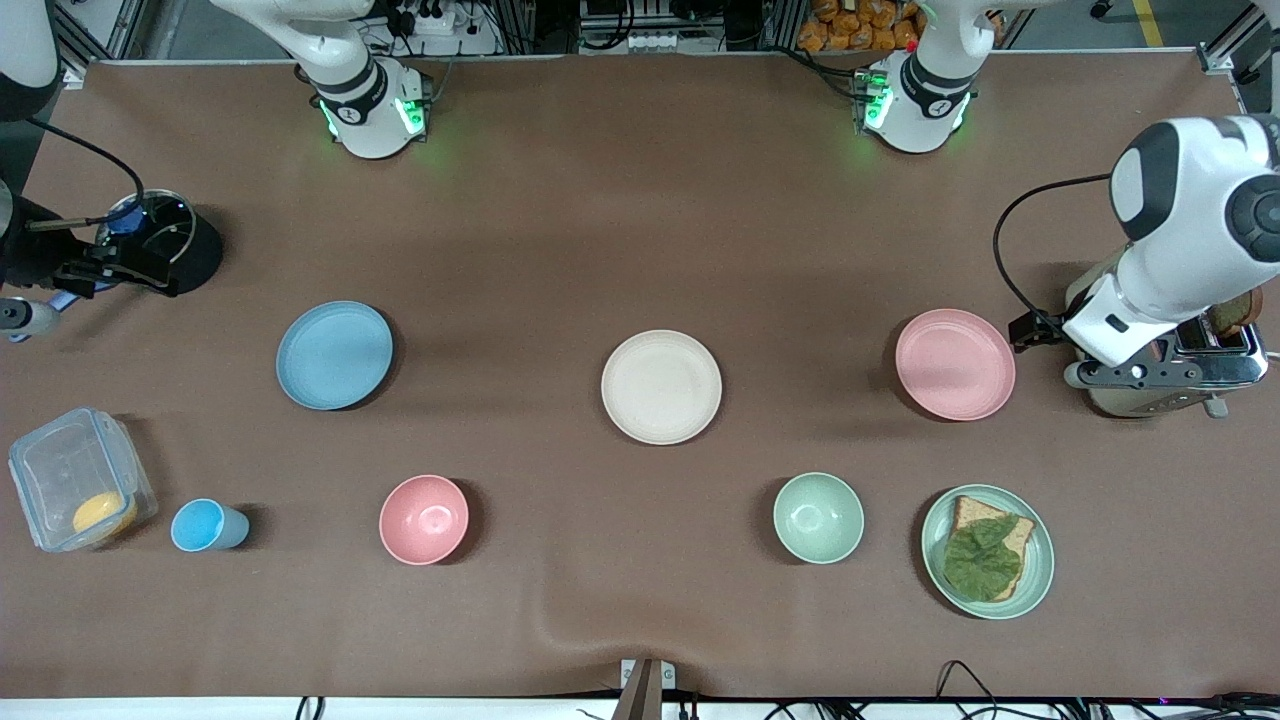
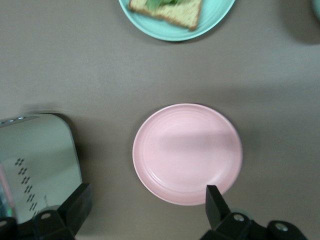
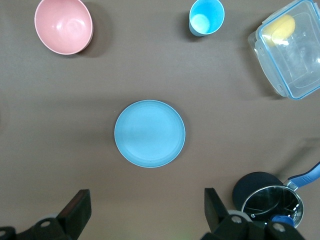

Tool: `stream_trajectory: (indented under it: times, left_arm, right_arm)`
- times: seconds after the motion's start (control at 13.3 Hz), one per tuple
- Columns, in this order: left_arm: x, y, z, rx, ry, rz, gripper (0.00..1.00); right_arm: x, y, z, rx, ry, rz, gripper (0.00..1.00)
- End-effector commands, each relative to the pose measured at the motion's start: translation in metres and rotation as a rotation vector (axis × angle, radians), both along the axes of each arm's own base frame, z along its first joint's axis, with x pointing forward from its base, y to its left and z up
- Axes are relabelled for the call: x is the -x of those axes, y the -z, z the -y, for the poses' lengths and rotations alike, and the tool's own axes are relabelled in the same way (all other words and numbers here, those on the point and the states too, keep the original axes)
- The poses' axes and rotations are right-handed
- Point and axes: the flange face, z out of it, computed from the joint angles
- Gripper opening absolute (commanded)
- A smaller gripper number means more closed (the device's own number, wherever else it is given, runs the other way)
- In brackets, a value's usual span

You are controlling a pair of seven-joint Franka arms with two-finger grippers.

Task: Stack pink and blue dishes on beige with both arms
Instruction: 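Reach the left gripper down to the pink plate rim and grasp it, then carry the pink plate onto the beige plate while the right gripper reaches the blue plate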

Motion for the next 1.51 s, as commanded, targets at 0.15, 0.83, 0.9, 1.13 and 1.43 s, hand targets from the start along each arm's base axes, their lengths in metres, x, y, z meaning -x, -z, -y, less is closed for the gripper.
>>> stream_trajectory:
  times: [0.15, 0.83, 0.9, 1.13, 1.43]
  left_arm:
    - [0.004, 0.083, -0.053, 0.007, -0.006, -0.047, 1.00]
    - [0.021, 0.179, -0.074, 0.040, -0.041, -0.058, 1.00]
    - [0.022, 0.183, -0.073, 0.043, -0.042, -0.061, 1.00]
    - [0.022, 0.184, -0.072, 0.047, -0.045, -0.063, 0.76]
    - [0.023, 0.191, -0.071, 0.052, -0.052, -0.073, 0.49]
  right_arm:
    - [-0.003, 0.009, 0.002, -0.006, -0.010, -0.022, 1.00]
    - [-0.004, 0.014, 0.003, -0.010, -0.031, -0.034, 1.00]
    - [-0.004, 0.018, 0.004, -0.011, -0.030, -0.045, 1.00]
    - [-0.006, 0.055, 0.001, -0.020, -0.034, -0.116, 1.00]
    - [-0.013, 0.091, 0.006, -0.026, -0.026, -0.167, 1.00]
